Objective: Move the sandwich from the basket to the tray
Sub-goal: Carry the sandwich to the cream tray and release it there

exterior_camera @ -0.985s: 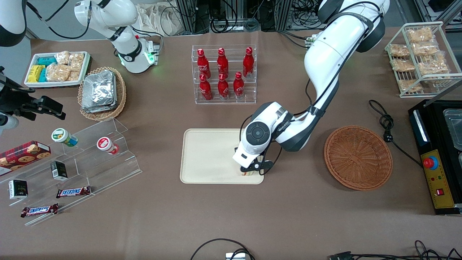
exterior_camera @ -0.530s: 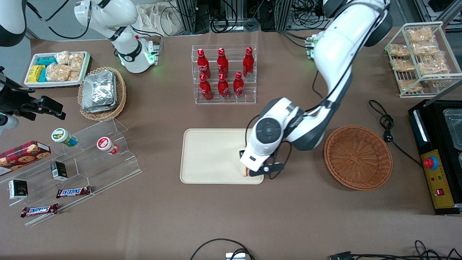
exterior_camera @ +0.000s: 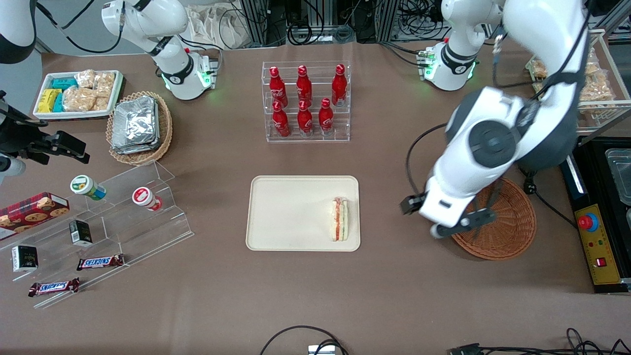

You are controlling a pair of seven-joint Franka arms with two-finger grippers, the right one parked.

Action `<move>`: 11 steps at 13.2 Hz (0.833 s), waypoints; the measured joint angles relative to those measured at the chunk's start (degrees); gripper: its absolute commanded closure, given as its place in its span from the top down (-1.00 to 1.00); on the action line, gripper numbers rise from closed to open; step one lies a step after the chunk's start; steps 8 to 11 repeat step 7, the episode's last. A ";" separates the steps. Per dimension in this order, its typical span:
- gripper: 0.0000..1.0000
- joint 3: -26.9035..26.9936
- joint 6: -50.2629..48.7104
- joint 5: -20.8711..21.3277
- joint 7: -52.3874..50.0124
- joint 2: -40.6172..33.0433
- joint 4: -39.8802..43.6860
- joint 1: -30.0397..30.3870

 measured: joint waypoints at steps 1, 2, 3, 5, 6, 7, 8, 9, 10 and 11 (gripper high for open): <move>1.00 3.39 -0.03 -2.38 4.83 -3.98 -3.84 -0.16; 1.00 6.73 -0.25 -4.30 9.86 -7.45 -7.03 -0.30; 1.00 9.77 -1.12 -5.30 14.63 -10.29 -9.41 -0.26; 1.00 14.47 -4.37 -5.83 23.55 -13.58 -11.61 -0.07; 1.00 16.31 -5.24 -5.87 26.87 -14.13 -11.65 -0.04; 1.00 17.44 -5.54 -5.85 29.54 -14.22 -11.40 -0.01; 1.00 17.44 -5.54 -5.85 29.54 -14.22 -11.40 -0.01; 1.00 17.44 -5.54 -5.85 29.54 -14.22 -11.40 -0.01; 1.00 17.44 -5.54 -5.85 29.54 -14.22 -11.40 -0.01; 1.00 17.44 -5.54 -5.85 29.54 -14.22 -11.40 -0.01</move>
